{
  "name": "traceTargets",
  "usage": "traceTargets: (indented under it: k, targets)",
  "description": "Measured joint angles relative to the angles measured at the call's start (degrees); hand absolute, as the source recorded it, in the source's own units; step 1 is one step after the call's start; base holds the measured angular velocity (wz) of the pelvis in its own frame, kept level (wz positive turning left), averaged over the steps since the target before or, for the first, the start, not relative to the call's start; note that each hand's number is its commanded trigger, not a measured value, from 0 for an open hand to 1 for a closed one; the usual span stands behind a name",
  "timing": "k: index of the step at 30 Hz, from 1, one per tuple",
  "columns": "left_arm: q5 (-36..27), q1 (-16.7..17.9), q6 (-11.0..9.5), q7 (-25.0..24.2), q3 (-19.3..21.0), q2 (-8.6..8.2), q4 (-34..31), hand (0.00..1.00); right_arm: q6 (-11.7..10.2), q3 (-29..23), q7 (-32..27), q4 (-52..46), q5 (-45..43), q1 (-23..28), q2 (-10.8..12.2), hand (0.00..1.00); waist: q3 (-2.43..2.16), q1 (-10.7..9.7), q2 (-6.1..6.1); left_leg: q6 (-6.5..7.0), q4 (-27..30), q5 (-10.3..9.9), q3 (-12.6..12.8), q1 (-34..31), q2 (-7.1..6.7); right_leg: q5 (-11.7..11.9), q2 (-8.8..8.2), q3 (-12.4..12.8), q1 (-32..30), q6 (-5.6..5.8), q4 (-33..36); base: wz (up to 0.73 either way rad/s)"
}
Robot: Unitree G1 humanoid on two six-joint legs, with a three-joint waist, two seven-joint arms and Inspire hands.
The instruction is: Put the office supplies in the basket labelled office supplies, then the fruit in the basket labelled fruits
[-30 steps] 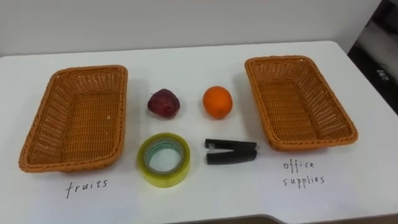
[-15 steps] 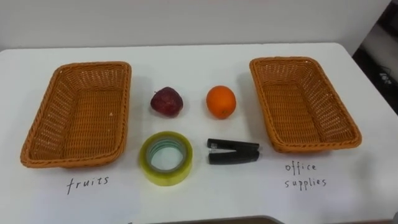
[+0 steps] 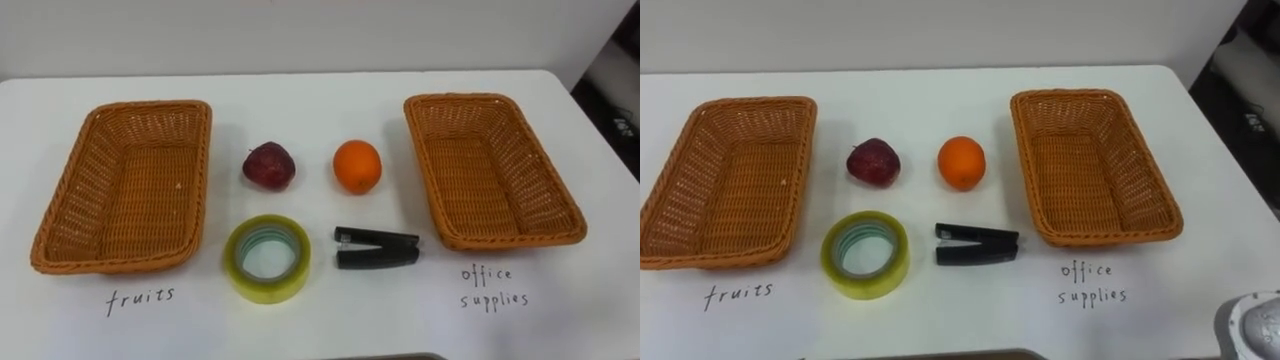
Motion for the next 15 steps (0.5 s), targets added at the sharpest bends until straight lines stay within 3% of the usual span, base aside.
traceTargets:
  k: [5, 15]
  targets:
    - [0.6, -0.3, 0.0, 0.0, -0.4, -0.08, 0.1, 0.00, 0.0, 0.3, 1.9, -2.4, -4.8, -1.1, -2.3, 0.00, 0.05, 0.7, -0.05, 0.00, 0.1, 0.0, 0.1, -0.1, 0.03, 0.0, 0.00, 0.0, -0.1, -0.02, 0.0, 0.00]
    - [2.6, -0.5, 0.0, -0.2, -0.4, -0.09, 0.5, 0.00, 0.1, 0.4, 5.6, -6.6, -7.2, -2.4, -3.7, 0.00, 0.05, 0.7, -0.35, 0.02, 0.1, 0.1, 0.0, -0.1, 0.06, 0.1, -0.01, -0.1, -0.1, -0.07, 0.0, 0.00]
